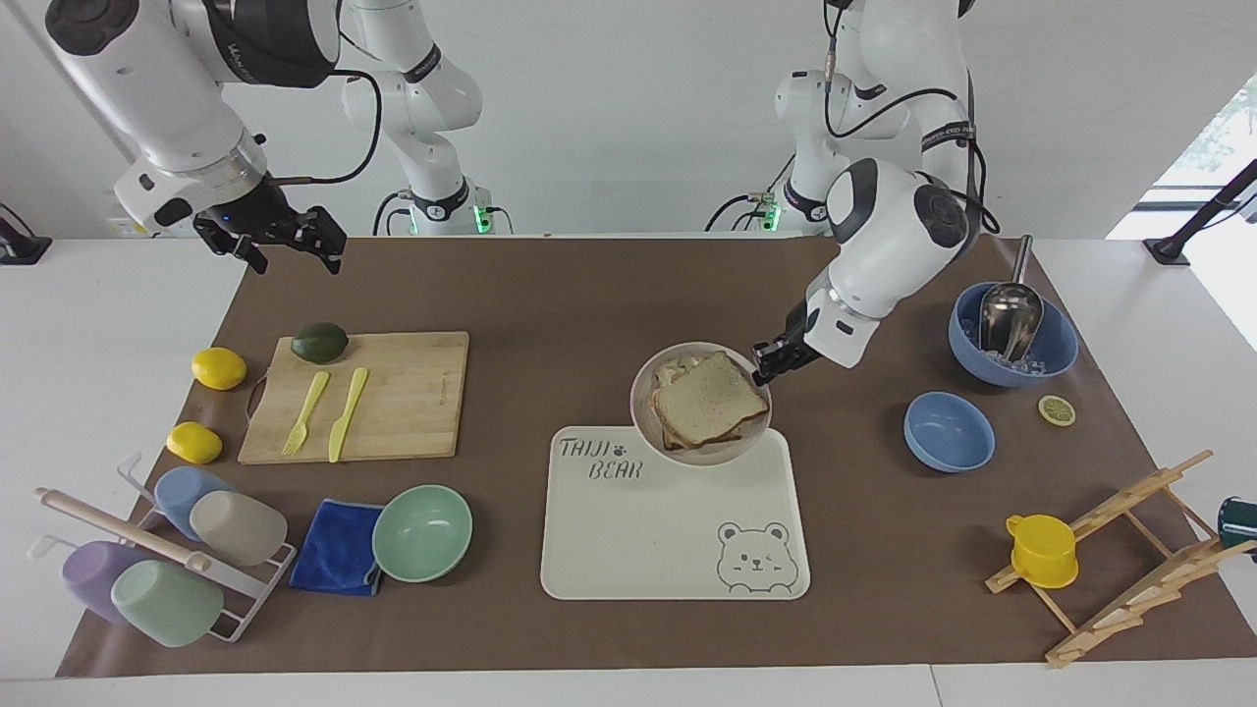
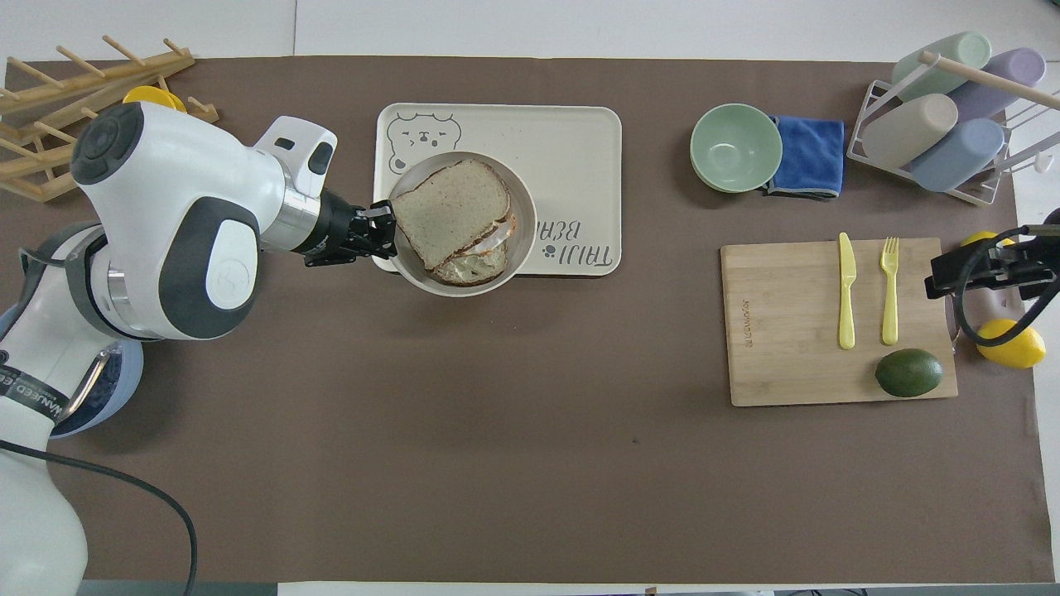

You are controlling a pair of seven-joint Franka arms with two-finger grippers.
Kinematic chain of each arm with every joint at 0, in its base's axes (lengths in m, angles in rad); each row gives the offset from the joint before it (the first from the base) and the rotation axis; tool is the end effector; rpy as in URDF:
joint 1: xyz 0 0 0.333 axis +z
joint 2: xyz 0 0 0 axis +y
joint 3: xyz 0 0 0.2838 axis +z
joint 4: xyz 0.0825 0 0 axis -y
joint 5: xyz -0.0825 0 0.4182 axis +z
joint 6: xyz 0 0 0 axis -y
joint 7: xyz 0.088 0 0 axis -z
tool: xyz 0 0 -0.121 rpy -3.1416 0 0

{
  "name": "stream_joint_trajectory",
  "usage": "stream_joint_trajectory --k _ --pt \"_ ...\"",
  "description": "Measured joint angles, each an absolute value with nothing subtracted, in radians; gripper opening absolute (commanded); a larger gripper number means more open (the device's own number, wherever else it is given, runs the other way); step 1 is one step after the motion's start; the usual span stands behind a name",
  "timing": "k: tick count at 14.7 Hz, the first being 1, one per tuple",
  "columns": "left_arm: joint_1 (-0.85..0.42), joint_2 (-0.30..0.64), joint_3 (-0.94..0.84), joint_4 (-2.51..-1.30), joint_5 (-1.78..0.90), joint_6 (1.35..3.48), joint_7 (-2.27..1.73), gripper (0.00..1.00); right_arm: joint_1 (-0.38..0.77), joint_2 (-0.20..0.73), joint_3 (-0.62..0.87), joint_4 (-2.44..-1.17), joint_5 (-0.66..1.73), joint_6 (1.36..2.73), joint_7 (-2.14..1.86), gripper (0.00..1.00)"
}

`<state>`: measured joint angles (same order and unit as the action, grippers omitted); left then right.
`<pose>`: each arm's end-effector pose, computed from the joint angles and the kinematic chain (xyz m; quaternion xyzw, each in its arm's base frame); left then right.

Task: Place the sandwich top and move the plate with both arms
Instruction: 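Carry the plate with the left gripper onto the bear tray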

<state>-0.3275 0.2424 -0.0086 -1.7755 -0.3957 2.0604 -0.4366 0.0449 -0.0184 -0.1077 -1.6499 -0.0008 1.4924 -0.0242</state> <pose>0.6113 -0.2400 0.3697 0.9744 0.1380 -0.0472 0.1712 0.5689 -0.0363 0.5432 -0.9974 0.0192 0.0695 0.0036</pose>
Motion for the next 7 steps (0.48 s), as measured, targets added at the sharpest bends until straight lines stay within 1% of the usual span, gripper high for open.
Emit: stream_joint_trajectory --k 4,7 --pt "-0.323 0.421 -0.012 -1.603 -0.391 2.062 -0.437 0.00 0.045 -0.018 -0.108 -1.650 -0.001 1.492 -0.024 1.00" --pt "-0.324 0.521 -0.014 -1.526 -0.360 2.093 -0.426 0.00 0.045 -0.018 -0.108 -1.650 -0.001 1.492 -0.024 1.00"
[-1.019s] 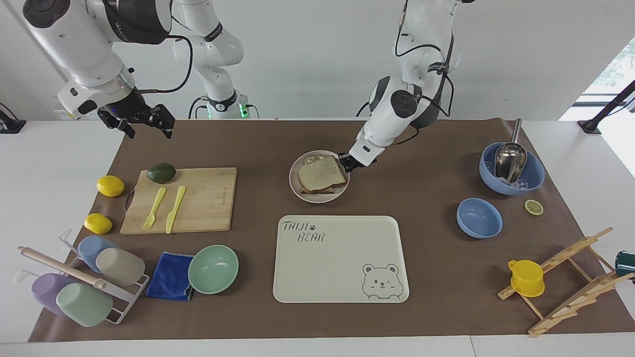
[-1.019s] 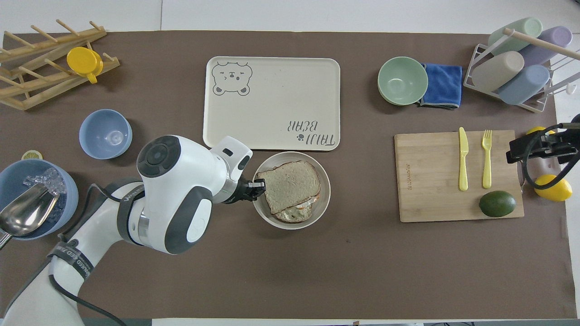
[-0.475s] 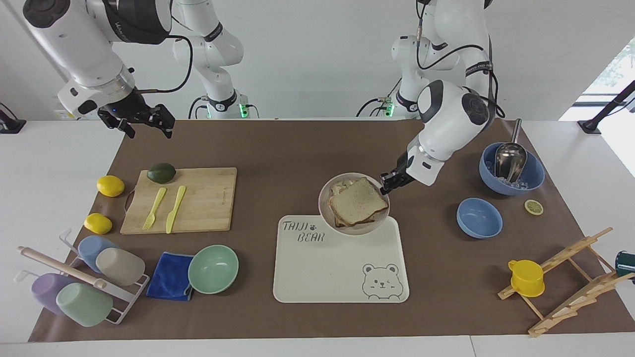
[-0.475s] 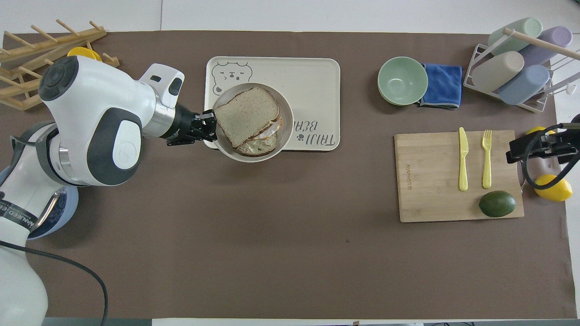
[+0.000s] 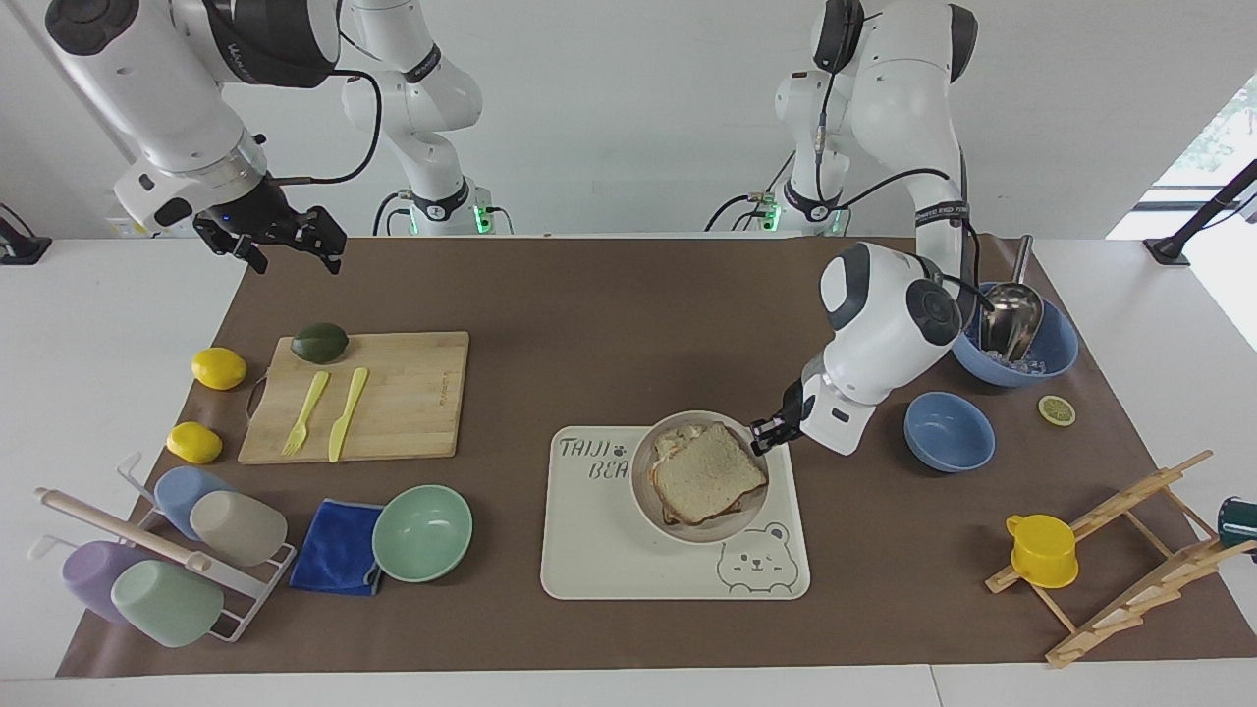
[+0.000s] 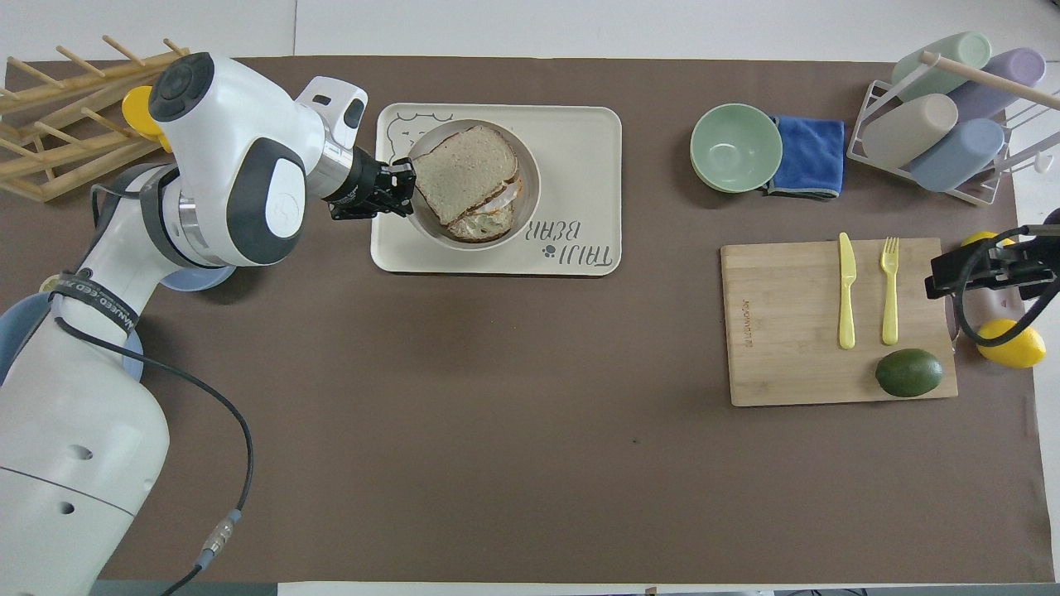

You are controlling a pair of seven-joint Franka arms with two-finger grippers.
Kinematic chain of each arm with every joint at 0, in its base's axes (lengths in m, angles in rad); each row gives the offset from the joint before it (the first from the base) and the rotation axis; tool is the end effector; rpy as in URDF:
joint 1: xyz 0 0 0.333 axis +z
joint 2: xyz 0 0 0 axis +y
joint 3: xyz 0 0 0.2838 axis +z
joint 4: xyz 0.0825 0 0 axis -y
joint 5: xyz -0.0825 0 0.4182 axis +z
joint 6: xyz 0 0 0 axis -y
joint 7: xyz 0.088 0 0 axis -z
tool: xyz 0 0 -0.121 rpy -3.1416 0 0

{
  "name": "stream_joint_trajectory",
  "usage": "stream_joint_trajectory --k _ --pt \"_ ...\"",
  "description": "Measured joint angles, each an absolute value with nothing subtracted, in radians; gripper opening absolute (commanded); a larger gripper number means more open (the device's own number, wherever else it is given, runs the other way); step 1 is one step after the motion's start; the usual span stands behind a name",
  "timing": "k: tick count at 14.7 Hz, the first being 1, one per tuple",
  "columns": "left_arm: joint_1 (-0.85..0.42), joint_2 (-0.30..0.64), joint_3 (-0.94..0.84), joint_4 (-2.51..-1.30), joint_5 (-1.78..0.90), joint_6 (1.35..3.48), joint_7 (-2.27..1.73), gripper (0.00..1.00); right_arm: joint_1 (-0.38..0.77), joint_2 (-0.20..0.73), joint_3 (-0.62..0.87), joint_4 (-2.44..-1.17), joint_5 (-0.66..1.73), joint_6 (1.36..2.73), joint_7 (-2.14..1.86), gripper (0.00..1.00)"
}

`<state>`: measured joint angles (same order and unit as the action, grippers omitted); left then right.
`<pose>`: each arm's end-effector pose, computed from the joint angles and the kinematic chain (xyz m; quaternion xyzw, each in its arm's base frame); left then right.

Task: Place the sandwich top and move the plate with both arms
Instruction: 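Carry the plate with the left gripper onto the bear tray, then release the plate and withdraw the left gripper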

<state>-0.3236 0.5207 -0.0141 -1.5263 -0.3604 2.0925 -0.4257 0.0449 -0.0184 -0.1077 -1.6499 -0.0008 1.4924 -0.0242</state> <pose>0.6702 -0.2569 0.3066 0.9781 0.1299 -0.0393 0.1575 0.5689 -0.0363 0.5432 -0.9974 0.0192 0.0695 0.0036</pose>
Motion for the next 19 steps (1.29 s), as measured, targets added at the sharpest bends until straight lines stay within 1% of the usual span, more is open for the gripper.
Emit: stream_joint_trajectory --k 4,9,10,11,12,19 --pt "-0.338 0.565 -0.022 -1.513 -0.358 2.153 -0.360 0.00 0.045 -0.018 -0.108 -1.650 -0.001 1.492 -0.024 1.00" --pt "-0.375 0.571 -0.025 -1.552 -0.358 2.220 -0.313 0.00 0.045 -0.018 -0.108 -1.650 -0.001 1.492 -0.024 1.00" --pt "-0.378 0.571 -0.025 -1.558 -0.358 2.229 -0.312 0.23 0.045 -0.018 -0.108 -1.650 -0.001 1.492 -0.024 1.00" --pt "-0.379 0.571 -0.025 -1.561 -0.358 2.234 -0.311 0.70 0.045 -0.018 -0.108 -1.650 -0.001 1.492 -0.024 1.00" --pt "-0.379 0.570 -0.024 -1.561 -0.358 2.237 -0.310 1.00 0.045 -0.018 -0.108 -1.650 -0.001 1.492 -0.024 1.00" --pt "-0.372 0.560 -0.007 -1.558 -0.358 2.231 -0.309 1.00 0.045 -0.018 -0.108 -1.650 -0.001 1.492 -0.024 1.00"
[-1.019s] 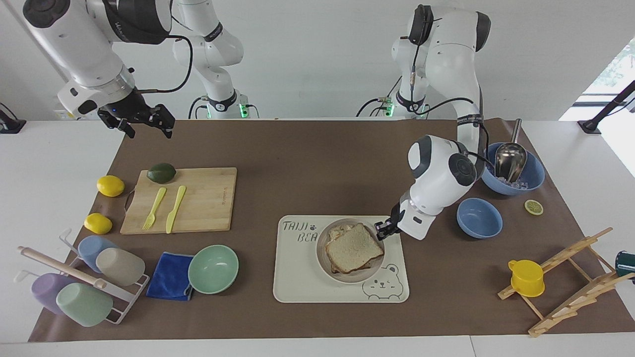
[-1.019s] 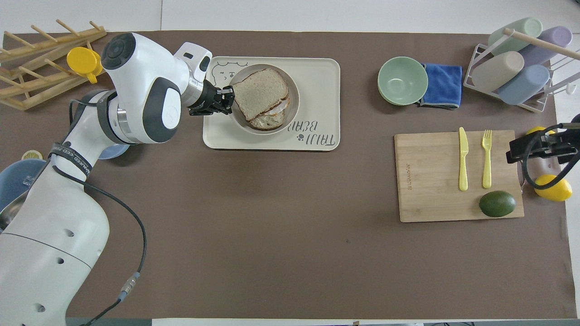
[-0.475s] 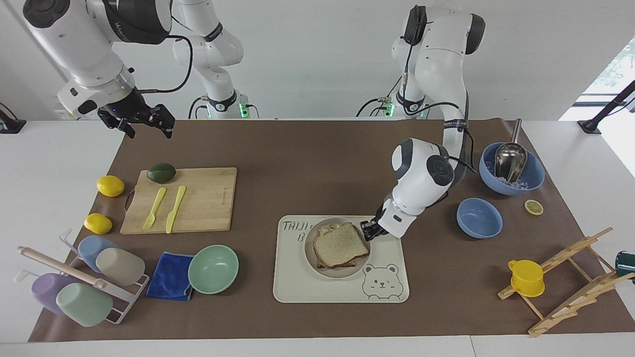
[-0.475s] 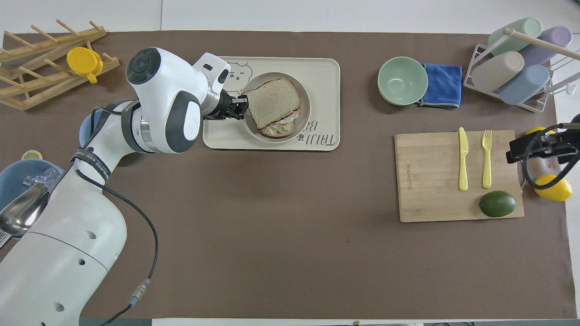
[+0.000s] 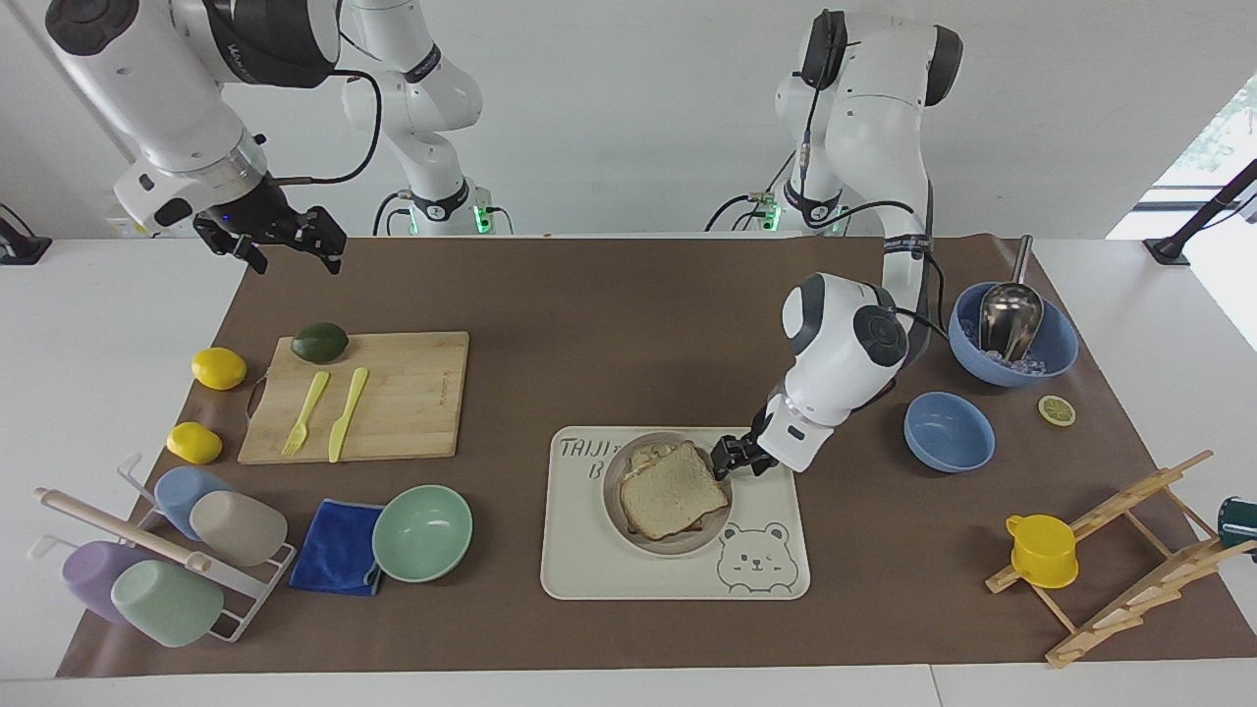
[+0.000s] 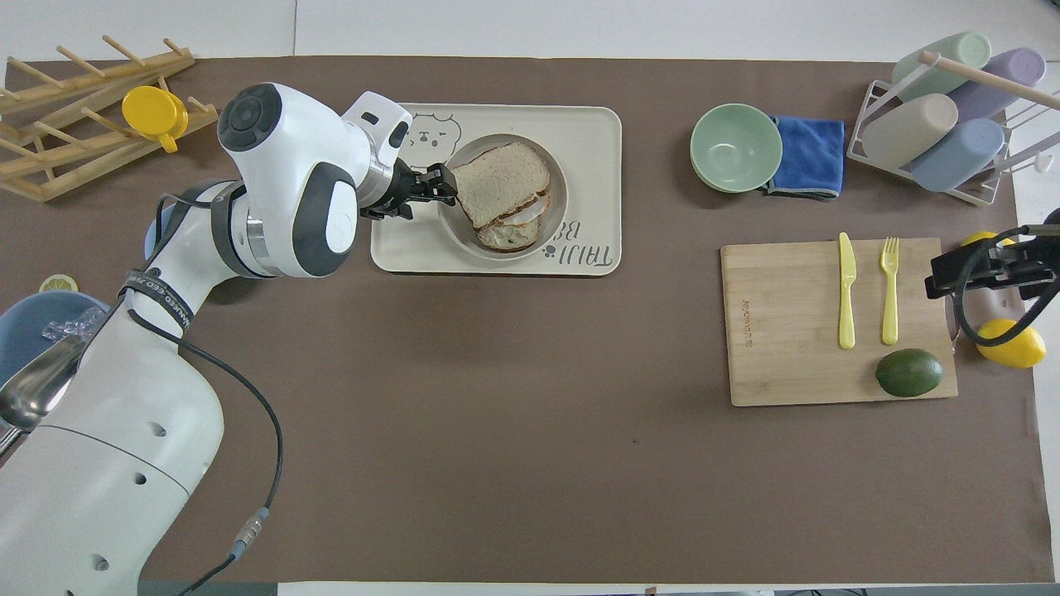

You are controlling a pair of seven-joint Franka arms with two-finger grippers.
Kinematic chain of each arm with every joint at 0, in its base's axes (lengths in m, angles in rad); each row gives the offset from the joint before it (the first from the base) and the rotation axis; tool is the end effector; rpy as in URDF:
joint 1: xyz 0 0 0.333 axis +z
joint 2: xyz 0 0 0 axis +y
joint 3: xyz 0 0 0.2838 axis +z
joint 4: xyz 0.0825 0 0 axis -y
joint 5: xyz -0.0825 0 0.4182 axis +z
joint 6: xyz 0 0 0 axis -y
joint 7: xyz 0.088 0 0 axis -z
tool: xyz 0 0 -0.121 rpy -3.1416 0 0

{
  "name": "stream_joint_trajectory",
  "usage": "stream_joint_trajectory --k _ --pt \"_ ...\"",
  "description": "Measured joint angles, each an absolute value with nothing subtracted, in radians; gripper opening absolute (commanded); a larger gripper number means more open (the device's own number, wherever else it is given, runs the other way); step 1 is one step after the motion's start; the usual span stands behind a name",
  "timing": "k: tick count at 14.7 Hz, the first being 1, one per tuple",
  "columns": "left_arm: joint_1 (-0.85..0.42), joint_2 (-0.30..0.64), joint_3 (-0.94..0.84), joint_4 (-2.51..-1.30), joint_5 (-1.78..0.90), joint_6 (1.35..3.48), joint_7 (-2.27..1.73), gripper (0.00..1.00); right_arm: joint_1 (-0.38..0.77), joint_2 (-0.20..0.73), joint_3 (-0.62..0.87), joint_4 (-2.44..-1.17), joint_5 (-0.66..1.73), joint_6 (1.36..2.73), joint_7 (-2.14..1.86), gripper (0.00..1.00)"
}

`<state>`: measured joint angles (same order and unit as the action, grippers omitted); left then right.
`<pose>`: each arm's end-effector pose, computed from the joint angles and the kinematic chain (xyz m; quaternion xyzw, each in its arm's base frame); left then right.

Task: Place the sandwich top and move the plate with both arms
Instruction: 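Release the plate and withdraw the left gripper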

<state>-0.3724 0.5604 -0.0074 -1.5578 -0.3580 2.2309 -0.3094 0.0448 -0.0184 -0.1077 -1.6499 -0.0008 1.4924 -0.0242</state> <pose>0.6665 -0.2811 0.2743 0.9851 0.0671 0.0019 0.1584 0.5689 -0.0363 0.5432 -0.9974 0.0192 0.0695 0.0036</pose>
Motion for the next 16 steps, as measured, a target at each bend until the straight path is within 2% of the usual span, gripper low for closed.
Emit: stream_joint_trajectory --k 3,7,16 --pt "-0.370 0.503 0.056 -1.543 -0.358 2.160 -0.310 1.00 0.045 -0.018 -0.108 -1.650 -0.001 1.492 -0.024 1.00" --pt "-0.347 0.346 0.158 -1.537 -0.264 1.978 -0.304 1.00 0.045 -0.018 -0.108 -1.650 -0.001 1.492 -0.024 1.00" --pt "-0.275 0.065 0.171 -1.538 -0.092 1.587 -0.241 1.00 0.045 -0.018 -0.108 -1.650 -0.001 1.492 -0.024 1.00"
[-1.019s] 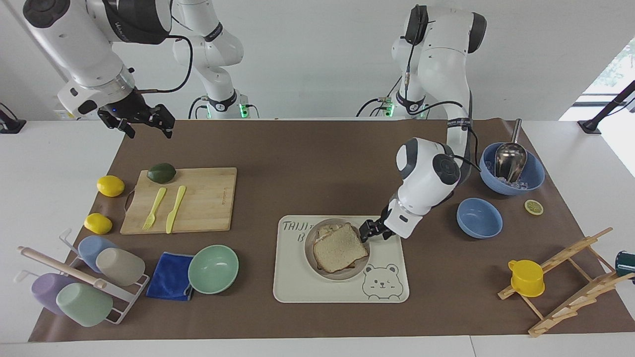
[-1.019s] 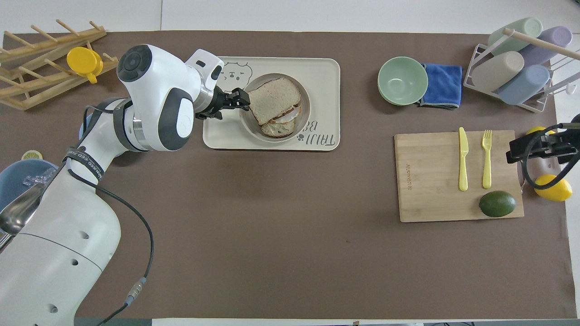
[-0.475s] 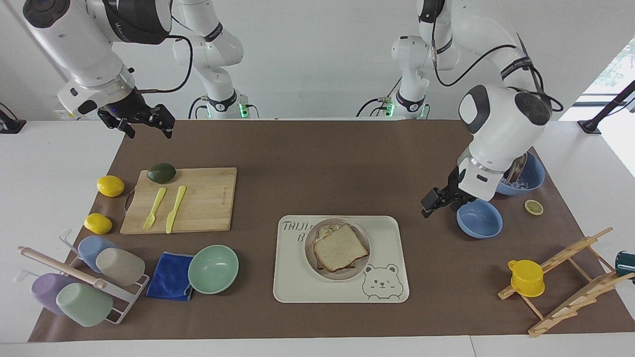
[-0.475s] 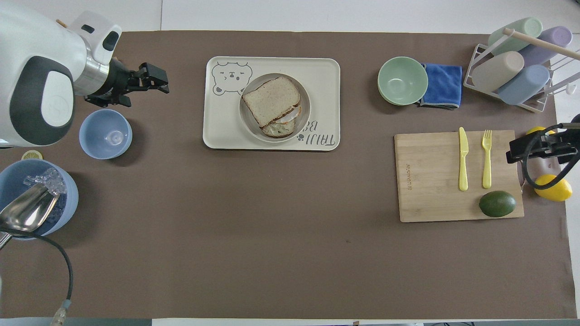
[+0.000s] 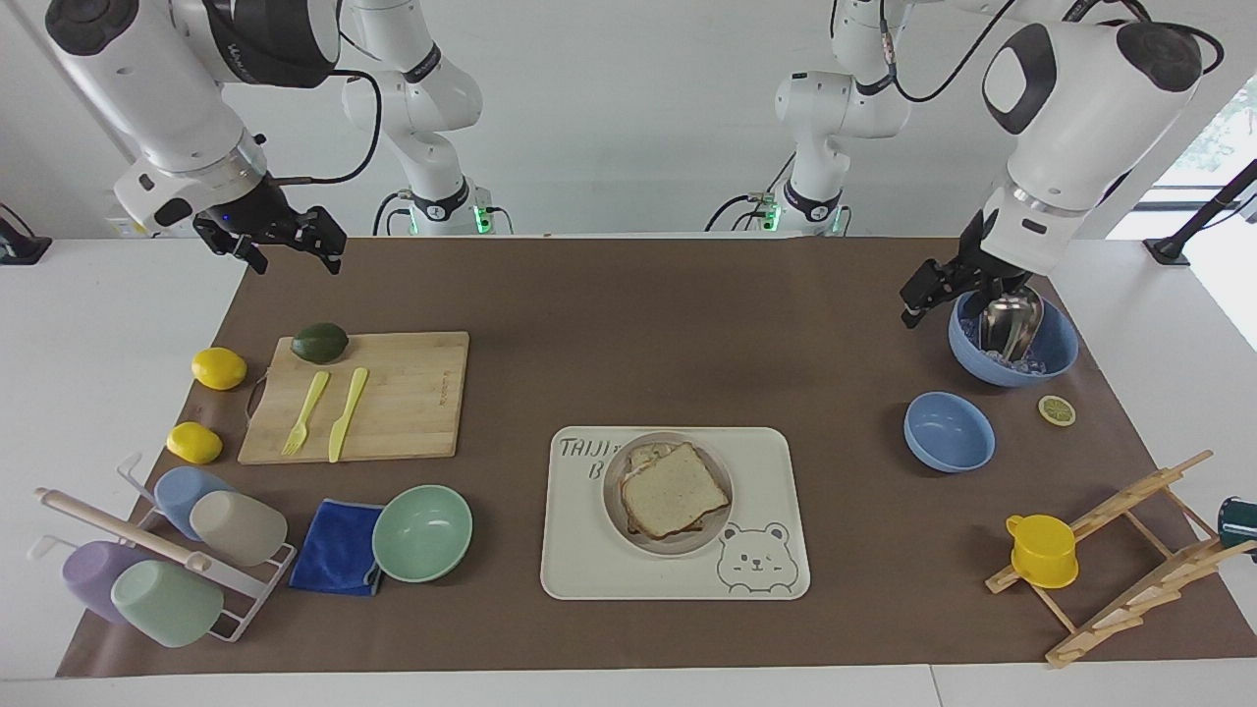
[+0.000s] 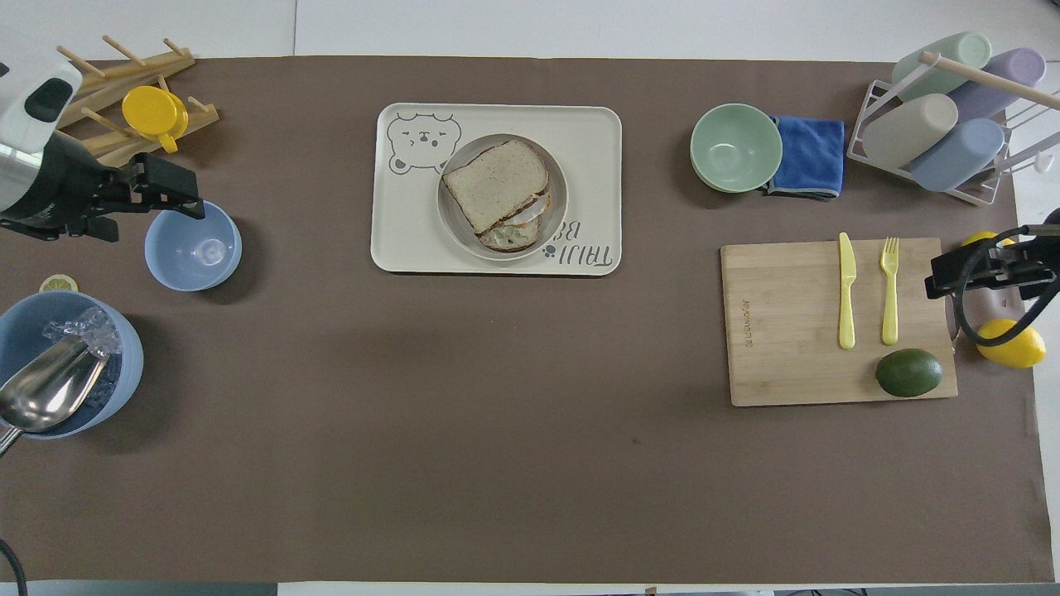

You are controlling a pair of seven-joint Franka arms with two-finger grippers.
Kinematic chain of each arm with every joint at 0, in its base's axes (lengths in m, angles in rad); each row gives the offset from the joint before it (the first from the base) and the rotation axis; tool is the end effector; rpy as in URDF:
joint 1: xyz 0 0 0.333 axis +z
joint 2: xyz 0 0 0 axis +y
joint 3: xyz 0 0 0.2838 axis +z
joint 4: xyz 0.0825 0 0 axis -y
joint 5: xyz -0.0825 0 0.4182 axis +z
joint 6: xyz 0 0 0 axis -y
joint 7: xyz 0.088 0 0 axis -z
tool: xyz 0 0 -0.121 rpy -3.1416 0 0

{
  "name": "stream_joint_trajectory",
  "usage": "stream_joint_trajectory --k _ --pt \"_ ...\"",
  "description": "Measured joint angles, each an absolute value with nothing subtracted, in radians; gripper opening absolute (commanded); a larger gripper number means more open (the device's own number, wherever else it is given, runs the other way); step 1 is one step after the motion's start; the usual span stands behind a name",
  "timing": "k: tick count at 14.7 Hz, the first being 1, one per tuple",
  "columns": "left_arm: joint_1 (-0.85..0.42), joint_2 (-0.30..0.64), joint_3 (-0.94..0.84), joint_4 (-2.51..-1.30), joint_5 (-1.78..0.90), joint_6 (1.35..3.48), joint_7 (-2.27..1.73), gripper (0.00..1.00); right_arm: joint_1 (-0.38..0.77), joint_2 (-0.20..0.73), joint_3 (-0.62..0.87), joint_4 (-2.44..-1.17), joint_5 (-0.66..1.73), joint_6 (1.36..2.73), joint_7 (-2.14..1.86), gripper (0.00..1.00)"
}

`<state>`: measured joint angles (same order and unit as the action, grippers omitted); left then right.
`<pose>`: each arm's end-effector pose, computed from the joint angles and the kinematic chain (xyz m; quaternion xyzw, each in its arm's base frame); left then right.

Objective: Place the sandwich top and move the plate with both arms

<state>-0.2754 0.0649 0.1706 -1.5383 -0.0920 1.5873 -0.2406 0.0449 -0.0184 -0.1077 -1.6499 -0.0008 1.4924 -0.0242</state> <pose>0.6025 -0.0771 0.5583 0.9968 0.0688 -0.0143 0.0386 0.5689 -0.0363 0.5432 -0.9974 0.0192 0.0695 0.0036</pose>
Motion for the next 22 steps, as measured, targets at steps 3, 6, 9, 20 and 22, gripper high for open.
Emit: stream_joint_trajectory --k 3,6,9,20,22 --pt "-0.242 0.001 0.157 -1.540 -0.081 1.470 -0.223 1.00 0.045 -0.018 -0.108 -1.650 -0.001 1.492 -0.024 1.00" --pt "-0.155 -0.018 0.052 -1.561 -0.079 1.410 -0.195 1.00 0.045 -0.018 -0.108 -1.650 -0.001 1.492 -0.024 1.00" --pt "-0.137 -0.018 0.010 -1.602 -0.079 1.427 -0.186 1.00 0.045 -0.018 -0.108 -1.650 -0.001 1.492 -0.024 1.00" --pt "-0.137 -0.015 -0.011 -1.625 -0.021 1.492 -0.152 1.00 0.045 -0.018 -0.108 -1.650 -0.001 1.492 -0.024 1.00" --pt "-0.137 -0.016 -0.016 -1.622 -0.019 1.493 -0.149 1.00 0.045 -0.018 -0.108 -1.650 -0.001 1.492 -0.024 1.00"
